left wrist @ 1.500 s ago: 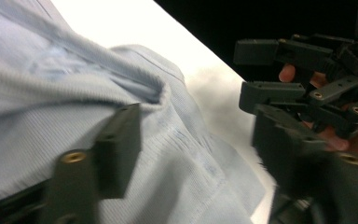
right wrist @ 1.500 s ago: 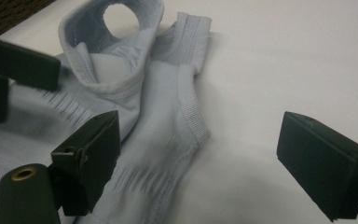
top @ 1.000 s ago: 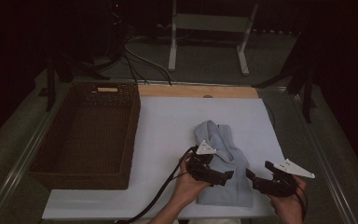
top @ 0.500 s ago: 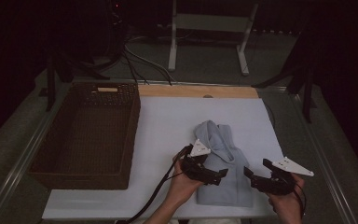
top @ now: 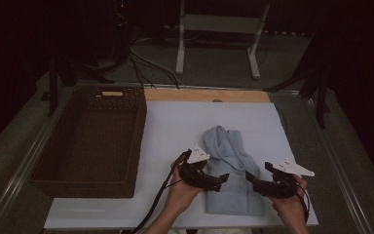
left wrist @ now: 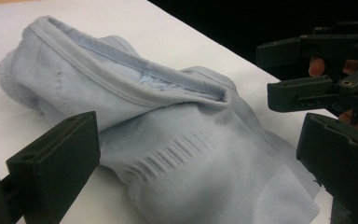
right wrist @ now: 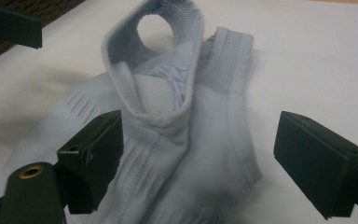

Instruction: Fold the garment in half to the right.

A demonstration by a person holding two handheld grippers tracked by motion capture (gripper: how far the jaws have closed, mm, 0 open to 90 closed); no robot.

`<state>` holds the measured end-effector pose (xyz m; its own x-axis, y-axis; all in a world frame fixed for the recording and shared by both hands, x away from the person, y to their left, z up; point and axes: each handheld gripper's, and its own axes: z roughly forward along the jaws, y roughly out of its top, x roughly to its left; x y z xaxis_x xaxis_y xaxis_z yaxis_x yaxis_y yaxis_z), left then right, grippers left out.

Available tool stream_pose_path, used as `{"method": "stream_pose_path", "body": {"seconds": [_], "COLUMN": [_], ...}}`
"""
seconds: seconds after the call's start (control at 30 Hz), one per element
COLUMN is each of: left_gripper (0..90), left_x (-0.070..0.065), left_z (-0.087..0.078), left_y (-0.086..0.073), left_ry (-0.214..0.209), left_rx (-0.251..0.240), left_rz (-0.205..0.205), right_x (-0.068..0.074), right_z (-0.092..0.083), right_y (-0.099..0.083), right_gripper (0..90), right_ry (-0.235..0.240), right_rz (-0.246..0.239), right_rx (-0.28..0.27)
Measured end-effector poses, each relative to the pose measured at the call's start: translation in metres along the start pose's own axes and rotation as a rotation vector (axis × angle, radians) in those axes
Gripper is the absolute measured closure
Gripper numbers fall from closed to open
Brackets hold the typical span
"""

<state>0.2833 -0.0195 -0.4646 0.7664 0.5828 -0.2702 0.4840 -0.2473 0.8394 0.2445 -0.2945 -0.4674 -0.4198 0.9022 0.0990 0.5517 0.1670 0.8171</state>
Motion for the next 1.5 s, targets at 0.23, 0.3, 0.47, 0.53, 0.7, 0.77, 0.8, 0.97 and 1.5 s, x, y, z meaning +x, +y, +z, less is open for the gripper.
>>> {"method": "stream_pose_path", "body": {"seconds": [0.23, 0.3, 0.47, 0.53, 0.7, 0.77, 0.8, 0.97, 1.5], "left_gripper": [1.3, 1.3, 1.3, 1.3, 1.3, 1.3, 1.3, 1.3, 1.4], "left_x": [0.003, 0.004, 0.004, 0.005, 0.006, 0.006, 0.006, 0.005, 0.000], "left_z": [-0.003, -0.004, -0.004, -0.005, -0.005, -0.005, -0.004, -0.002, 0.009], "left_y": [-0.002, -0.003, -0.005, -0.006, -0.007, -0.007, -0.007, -0.008, -0.009], "left_ry": [0.016, 0.020, 0.028, 0.028, 0.033, 0.034, 0.034, 0.017, 0.004], "left_rx": [0.007, 0.007, 0.011, 0.008, 0.006, 0.005, 0.004, 0.010, 0.024], "left_rz": [0.003, 0.005, 0.025, 0.025, 0.037, 0.042, 0.043, 0.045, 0.048], "right_x": [0.007, 0.009, 0.012, 0.013, 0.012, 0.013, 0.013, 0.016, -0.001], "right_z": [0.013, 0.017, 0.027, 0.032, 0.037, 0.037, 0.036, 0.029, 0.002], "right_y": [0.003, 0.003, 0.003, 0.002, 0.002, 0.003, 0.004, 0.006, 0.010], "right_gripper": [23.8, 27.7, 38.7, 40.6, 59.8, 70.7, 75.5, 81.9, 81.9], "right_ry": [0.015, 0.019, 0.024, 0.022, 0.041, 0.041, 0.044, 0.045, 0.040], "right_rz": [-0.020, -0.026, -0.043, -0.045, -0.044, -0.048, -0.049, -0.073, -0.017], "right_rx": [0.042, 0.053, 0.089, 0.106, 0.128, 0.127, 0.126, 0.084, 0.031]}}
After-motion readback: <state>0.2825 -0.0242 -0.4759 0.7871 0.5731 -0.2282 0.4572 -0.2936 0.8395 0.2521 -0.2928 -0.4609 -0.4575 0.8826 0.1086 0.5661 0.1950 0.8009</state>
